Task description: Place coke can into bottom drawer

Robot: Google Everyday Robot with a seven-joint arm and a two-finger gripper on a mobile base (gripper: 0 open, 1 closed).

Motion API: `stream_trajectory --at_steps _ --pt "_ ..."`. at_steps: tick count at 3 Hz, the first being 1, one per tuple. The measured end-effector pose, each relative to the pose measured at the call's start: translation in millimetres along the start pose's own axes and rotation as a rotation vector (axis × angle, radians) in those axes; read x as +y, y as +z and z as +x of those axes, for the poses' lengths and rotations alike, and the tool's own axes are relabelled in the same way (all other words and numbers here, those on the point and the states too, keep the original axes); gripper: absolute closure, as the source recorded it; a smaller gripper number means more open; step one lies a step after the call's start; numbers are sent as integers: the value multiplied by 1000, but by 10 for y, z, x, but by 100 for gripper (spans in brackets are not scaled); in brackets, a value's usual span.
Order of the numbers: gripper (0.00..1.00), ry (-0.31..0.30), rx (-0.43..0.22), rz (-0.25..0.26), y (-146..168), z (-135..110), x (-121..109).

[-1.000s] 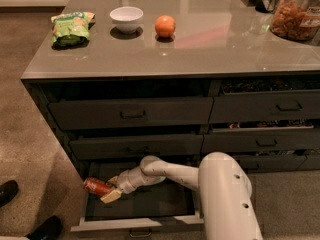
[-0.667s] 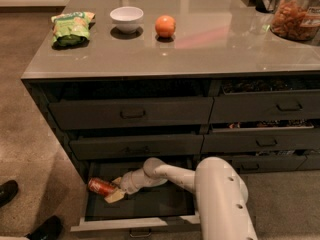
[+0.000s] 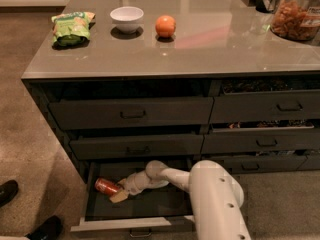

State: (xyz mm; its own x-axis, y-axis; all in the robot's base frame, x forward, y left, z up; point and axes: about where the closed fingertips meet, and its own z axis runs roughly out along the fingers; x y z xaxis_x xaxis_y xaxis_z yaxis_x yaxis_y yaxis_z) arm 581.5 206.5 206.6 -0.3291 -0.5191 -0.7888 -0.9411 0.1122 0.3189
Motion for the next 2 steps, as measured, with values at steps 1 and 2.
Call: stream_trajectory --at_steps 1,2 --pt "100 20 55 47 120 174 -188" --pt "100 37 84 86 195 322 -360"
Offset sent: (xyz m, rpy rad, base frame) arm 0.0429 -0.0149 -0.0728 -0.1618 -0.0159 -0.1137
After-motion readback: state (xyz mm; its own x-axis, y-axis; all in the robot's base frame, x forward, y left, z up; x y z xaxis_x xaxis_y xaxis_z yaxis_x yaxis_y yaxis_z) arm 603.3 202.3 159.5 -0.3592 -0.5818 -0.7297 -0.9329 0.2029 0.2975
